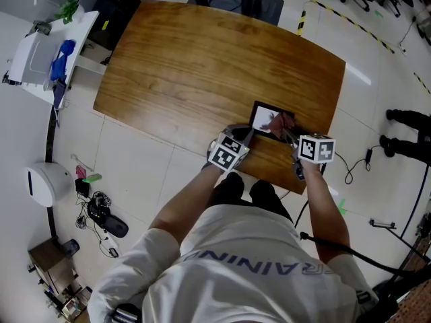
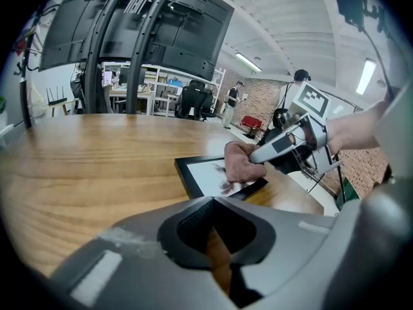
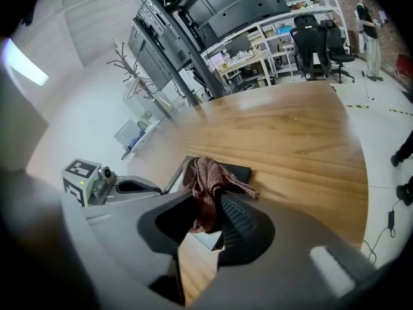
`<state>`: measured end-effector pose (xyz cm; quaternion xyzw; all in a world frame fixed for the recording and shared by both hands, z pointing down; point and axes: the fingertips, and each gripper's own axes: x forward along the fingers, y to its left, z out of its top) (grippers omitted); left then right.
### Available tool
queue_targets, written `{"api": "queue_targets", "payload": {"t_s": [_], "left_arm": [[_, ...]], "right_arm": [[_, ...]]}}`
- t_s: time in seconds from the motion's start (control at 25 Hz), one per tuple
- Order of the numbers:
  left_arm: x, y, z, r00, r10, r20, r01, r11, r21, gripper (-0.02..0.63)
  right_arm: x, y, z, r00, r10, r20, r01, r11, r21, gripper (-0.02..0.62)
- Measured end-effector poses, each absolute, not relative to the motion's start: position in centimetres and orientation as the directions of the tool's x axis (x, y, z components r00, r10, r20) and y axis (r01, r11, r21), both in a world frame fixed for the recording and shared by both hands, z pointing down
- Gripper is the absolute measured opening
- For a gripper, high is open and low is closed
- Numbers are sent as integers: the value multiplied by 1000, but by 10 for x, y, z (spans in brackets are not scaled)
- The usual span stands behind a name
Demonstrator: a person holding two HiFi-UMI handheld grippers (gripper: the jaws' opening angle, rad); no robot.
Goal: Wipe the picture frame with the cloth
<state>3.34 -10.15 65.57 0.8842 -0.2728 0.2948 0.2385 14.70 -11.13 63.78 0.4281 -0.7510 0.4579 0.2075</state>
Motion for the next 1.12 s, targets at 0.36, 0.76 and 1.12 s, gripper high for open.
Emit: {"api": "queue_targets", "payload": {"t_s": [0.36, 0.76, 1.12], "left_arm": [[33, -102, 656, 678, -346, 648, -625, -735, 262, 7], [32, -109, 650, 707, -314, 634, -599, -742, 301, 7], [40, -180, 642, 697, -348, 628, -616, -738, 275, 6]], "right_arm": [[177, -100, 633, -525, -467, 712, -843, 170, -510, 104], [187, -98, 632, -494, -492, 717, -857, 140, -495, 104], [185, -97, 634, -481, -498, 722, -868, 151, -474, 106]]}}
